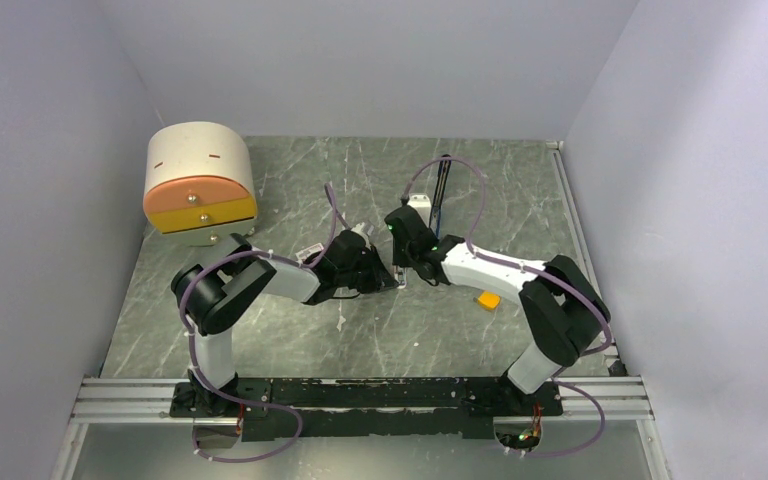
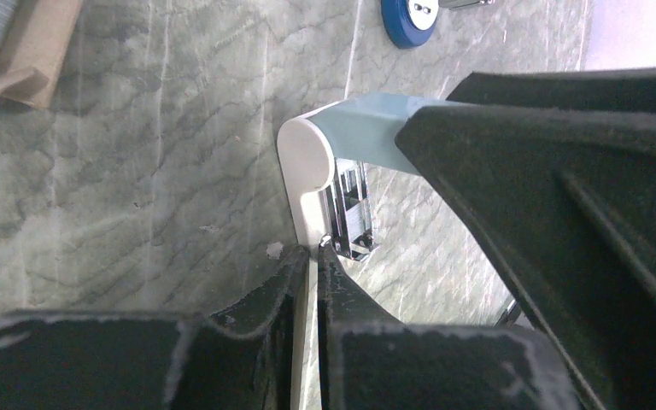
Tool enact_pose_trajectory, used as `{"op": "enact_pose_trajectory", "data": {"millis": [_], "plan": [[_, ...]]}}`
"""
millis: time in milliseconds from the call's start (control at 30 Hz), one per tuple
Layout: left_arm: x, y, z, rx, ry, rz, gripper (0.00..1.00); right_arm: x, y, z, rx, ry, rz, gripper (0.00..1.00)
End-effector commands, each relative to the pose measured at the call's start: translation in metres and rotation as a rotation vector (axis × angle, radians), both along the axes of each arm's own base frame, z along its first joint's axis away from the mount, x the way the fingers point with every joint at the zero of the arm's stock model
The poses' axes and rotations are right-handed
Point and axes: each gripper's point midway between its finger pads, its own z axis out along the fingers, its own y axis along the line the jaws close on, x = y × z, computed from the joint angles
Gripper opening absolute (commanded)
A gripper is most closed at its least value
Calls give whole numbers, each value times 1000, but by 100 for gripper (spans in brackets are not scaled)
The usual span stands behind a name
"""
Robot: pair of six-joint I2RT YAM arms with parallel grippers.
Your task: Load the staples into the stapler
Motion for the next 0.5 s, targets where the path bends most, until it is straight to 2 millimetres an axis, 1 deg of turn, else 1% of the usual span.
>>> {"op": "enact_pose_trajectory", "data": {"millis": [0, 200, 300, 467], "plan": [[-11, 32, -65, 223, 69, 51, 12, -44, 3, -24, -1, 136, 35, 15], [-12, 34, -70, 232, 79, 52, 11, -51, -2, -28, -27, 124, 15, 15], [-12, 34, -69, 232, 77, 53, 11, -55, -7, -31, -43, 124, -6, 14], [-12, 34, -68, 230, 74, 55, 11, -61, -9, -36, -55, 137, -15, 14]]}}
